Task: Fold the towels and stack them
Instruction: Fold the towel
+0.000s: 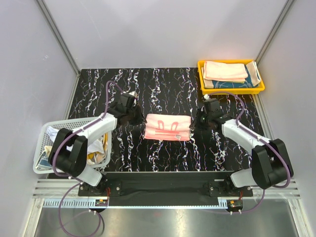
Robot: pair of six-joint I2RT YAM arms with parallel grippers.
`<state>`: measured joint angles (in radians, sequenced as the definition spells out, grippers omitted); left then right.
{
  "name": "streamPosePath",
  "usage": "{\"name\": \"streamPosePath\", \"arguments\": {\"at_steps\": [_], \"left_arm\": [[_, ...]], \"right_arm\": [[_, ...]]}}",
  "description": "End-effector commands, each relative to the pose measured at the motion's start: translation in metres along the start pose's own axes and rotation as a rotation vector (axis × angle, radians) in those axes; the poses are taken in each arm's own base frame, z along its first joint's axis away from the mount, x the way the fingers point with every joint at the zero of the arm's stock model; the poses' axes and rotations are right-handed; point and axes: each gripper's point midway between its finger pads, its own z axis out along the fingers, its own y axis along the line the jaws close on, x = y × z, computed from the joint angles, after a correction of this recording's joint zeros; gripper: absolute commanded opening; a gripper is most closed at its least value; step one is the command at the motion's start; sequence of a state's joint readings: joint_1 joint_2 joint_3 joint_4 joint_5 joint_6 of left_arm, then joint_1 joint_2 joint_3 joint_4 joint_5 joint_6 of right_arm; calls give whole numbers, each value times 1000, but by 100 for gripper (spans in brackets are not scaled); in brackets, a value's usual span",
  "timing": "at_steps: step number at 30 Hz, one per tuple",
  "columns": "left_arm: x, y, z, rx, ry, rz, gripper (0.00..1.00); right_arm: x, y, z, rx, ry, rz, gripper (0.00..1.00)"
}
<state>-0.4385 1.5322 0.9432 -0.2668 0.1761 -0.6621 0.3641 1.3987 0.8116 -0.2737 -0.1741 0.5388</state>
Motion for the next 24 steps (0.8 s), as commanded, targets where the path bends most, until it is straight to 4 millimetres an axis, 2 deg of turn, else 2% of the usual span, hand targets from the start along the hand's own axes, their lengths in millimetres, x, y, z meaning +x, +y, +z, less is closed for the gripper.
{"name": "streamPosePath", "arguments": {"at_steps": [1,5,9,15,19,23,24], "left_arm": [[-15,-19,-18,47,-47,30,0],[-12,-17,-24,46,-49,29,0],[-2,-11,-25,42,-35,25,0],[16,0,-17,35,-7,7,0],[31,11,-7,17,28,-4,0],[43,18,0,11,58,-15,1],[45,19,0,7,63,-13,3]], "right_arm": [[-11,13,-15,-24,-35,-25,0],[-10,14,-24,-32,-43,-27,0],[-2,10,-24,-28,-27,-18,0],[18,0,-15,-31,11,9,0],[38,-11,-3,-23,57,27,1],[46,-14,2,-25,75,36,10],[46,-15,1,-25,75,35,18]]}}
